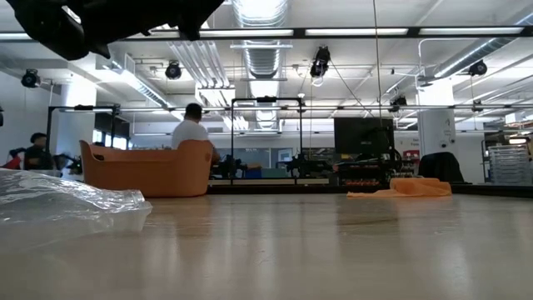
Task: Roll bandage
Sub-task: Roll the blue bandage
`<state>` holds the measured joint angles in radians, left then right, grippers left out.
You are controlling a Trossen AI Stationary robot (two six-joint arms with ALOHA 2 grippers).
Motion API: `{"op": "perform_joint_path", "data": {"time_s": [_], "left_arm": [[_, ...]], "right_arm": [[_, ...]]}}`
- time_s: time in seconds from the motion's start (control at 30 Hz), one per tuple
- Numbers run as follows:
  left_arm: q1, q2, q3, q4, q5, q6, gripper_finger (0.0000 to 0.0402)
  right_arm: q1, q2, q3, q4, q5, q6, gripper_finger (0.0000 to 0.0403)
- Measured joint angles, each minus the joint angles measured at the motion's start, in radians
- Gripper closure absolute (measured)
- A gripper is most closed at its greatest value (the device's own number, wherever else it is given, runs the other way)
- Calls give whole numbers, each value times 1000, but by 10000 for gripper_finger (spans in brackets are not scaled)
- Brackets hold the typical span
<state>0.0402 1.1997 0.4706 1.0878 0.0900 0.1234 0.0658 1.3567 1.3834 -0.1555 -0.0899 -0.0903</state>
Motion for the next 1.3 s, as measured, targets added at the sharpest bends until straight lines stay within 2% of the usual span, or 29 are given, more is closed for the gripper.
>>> {"op": "perform_joint_path", "data": {"time_s": [0.33, 0.47, 0.53, 0.67, 0.83, 1.03, 1.17, 1.3], "left_arm": [[0, 2, 6, -6, 40, 16, 171], [0, 5, 6, -8, 175, 25, 171], [-1, 8, 6, -11, 200, 35, 171], [1, 7, 6, -9, 119, 37, 161], [0, 7, 6, -11, 74, 30, 125], [2, 7, 13, -18, -39, -28, 90], [12, 8, 79, -131, -48, -122, 91], [12, 20, 152, -290, -48, -95, 121]], "right_arm": [[4, 0, 0, 10, -12, -17, 400], [4, 0, 0, -5, 96, -43, 400], [3, 0, 0, -17, 136, -50, 400], [9, 0, 0, -19, 135, -53, 400], [18, 0, 0, -20, 135, -53, 400], [33, -8, 0, -19, 134, -60, 400], [33, -6, 0, -20, 134, -56, 400], [35, -5, 0, -21, 134, -51, 400]]}}
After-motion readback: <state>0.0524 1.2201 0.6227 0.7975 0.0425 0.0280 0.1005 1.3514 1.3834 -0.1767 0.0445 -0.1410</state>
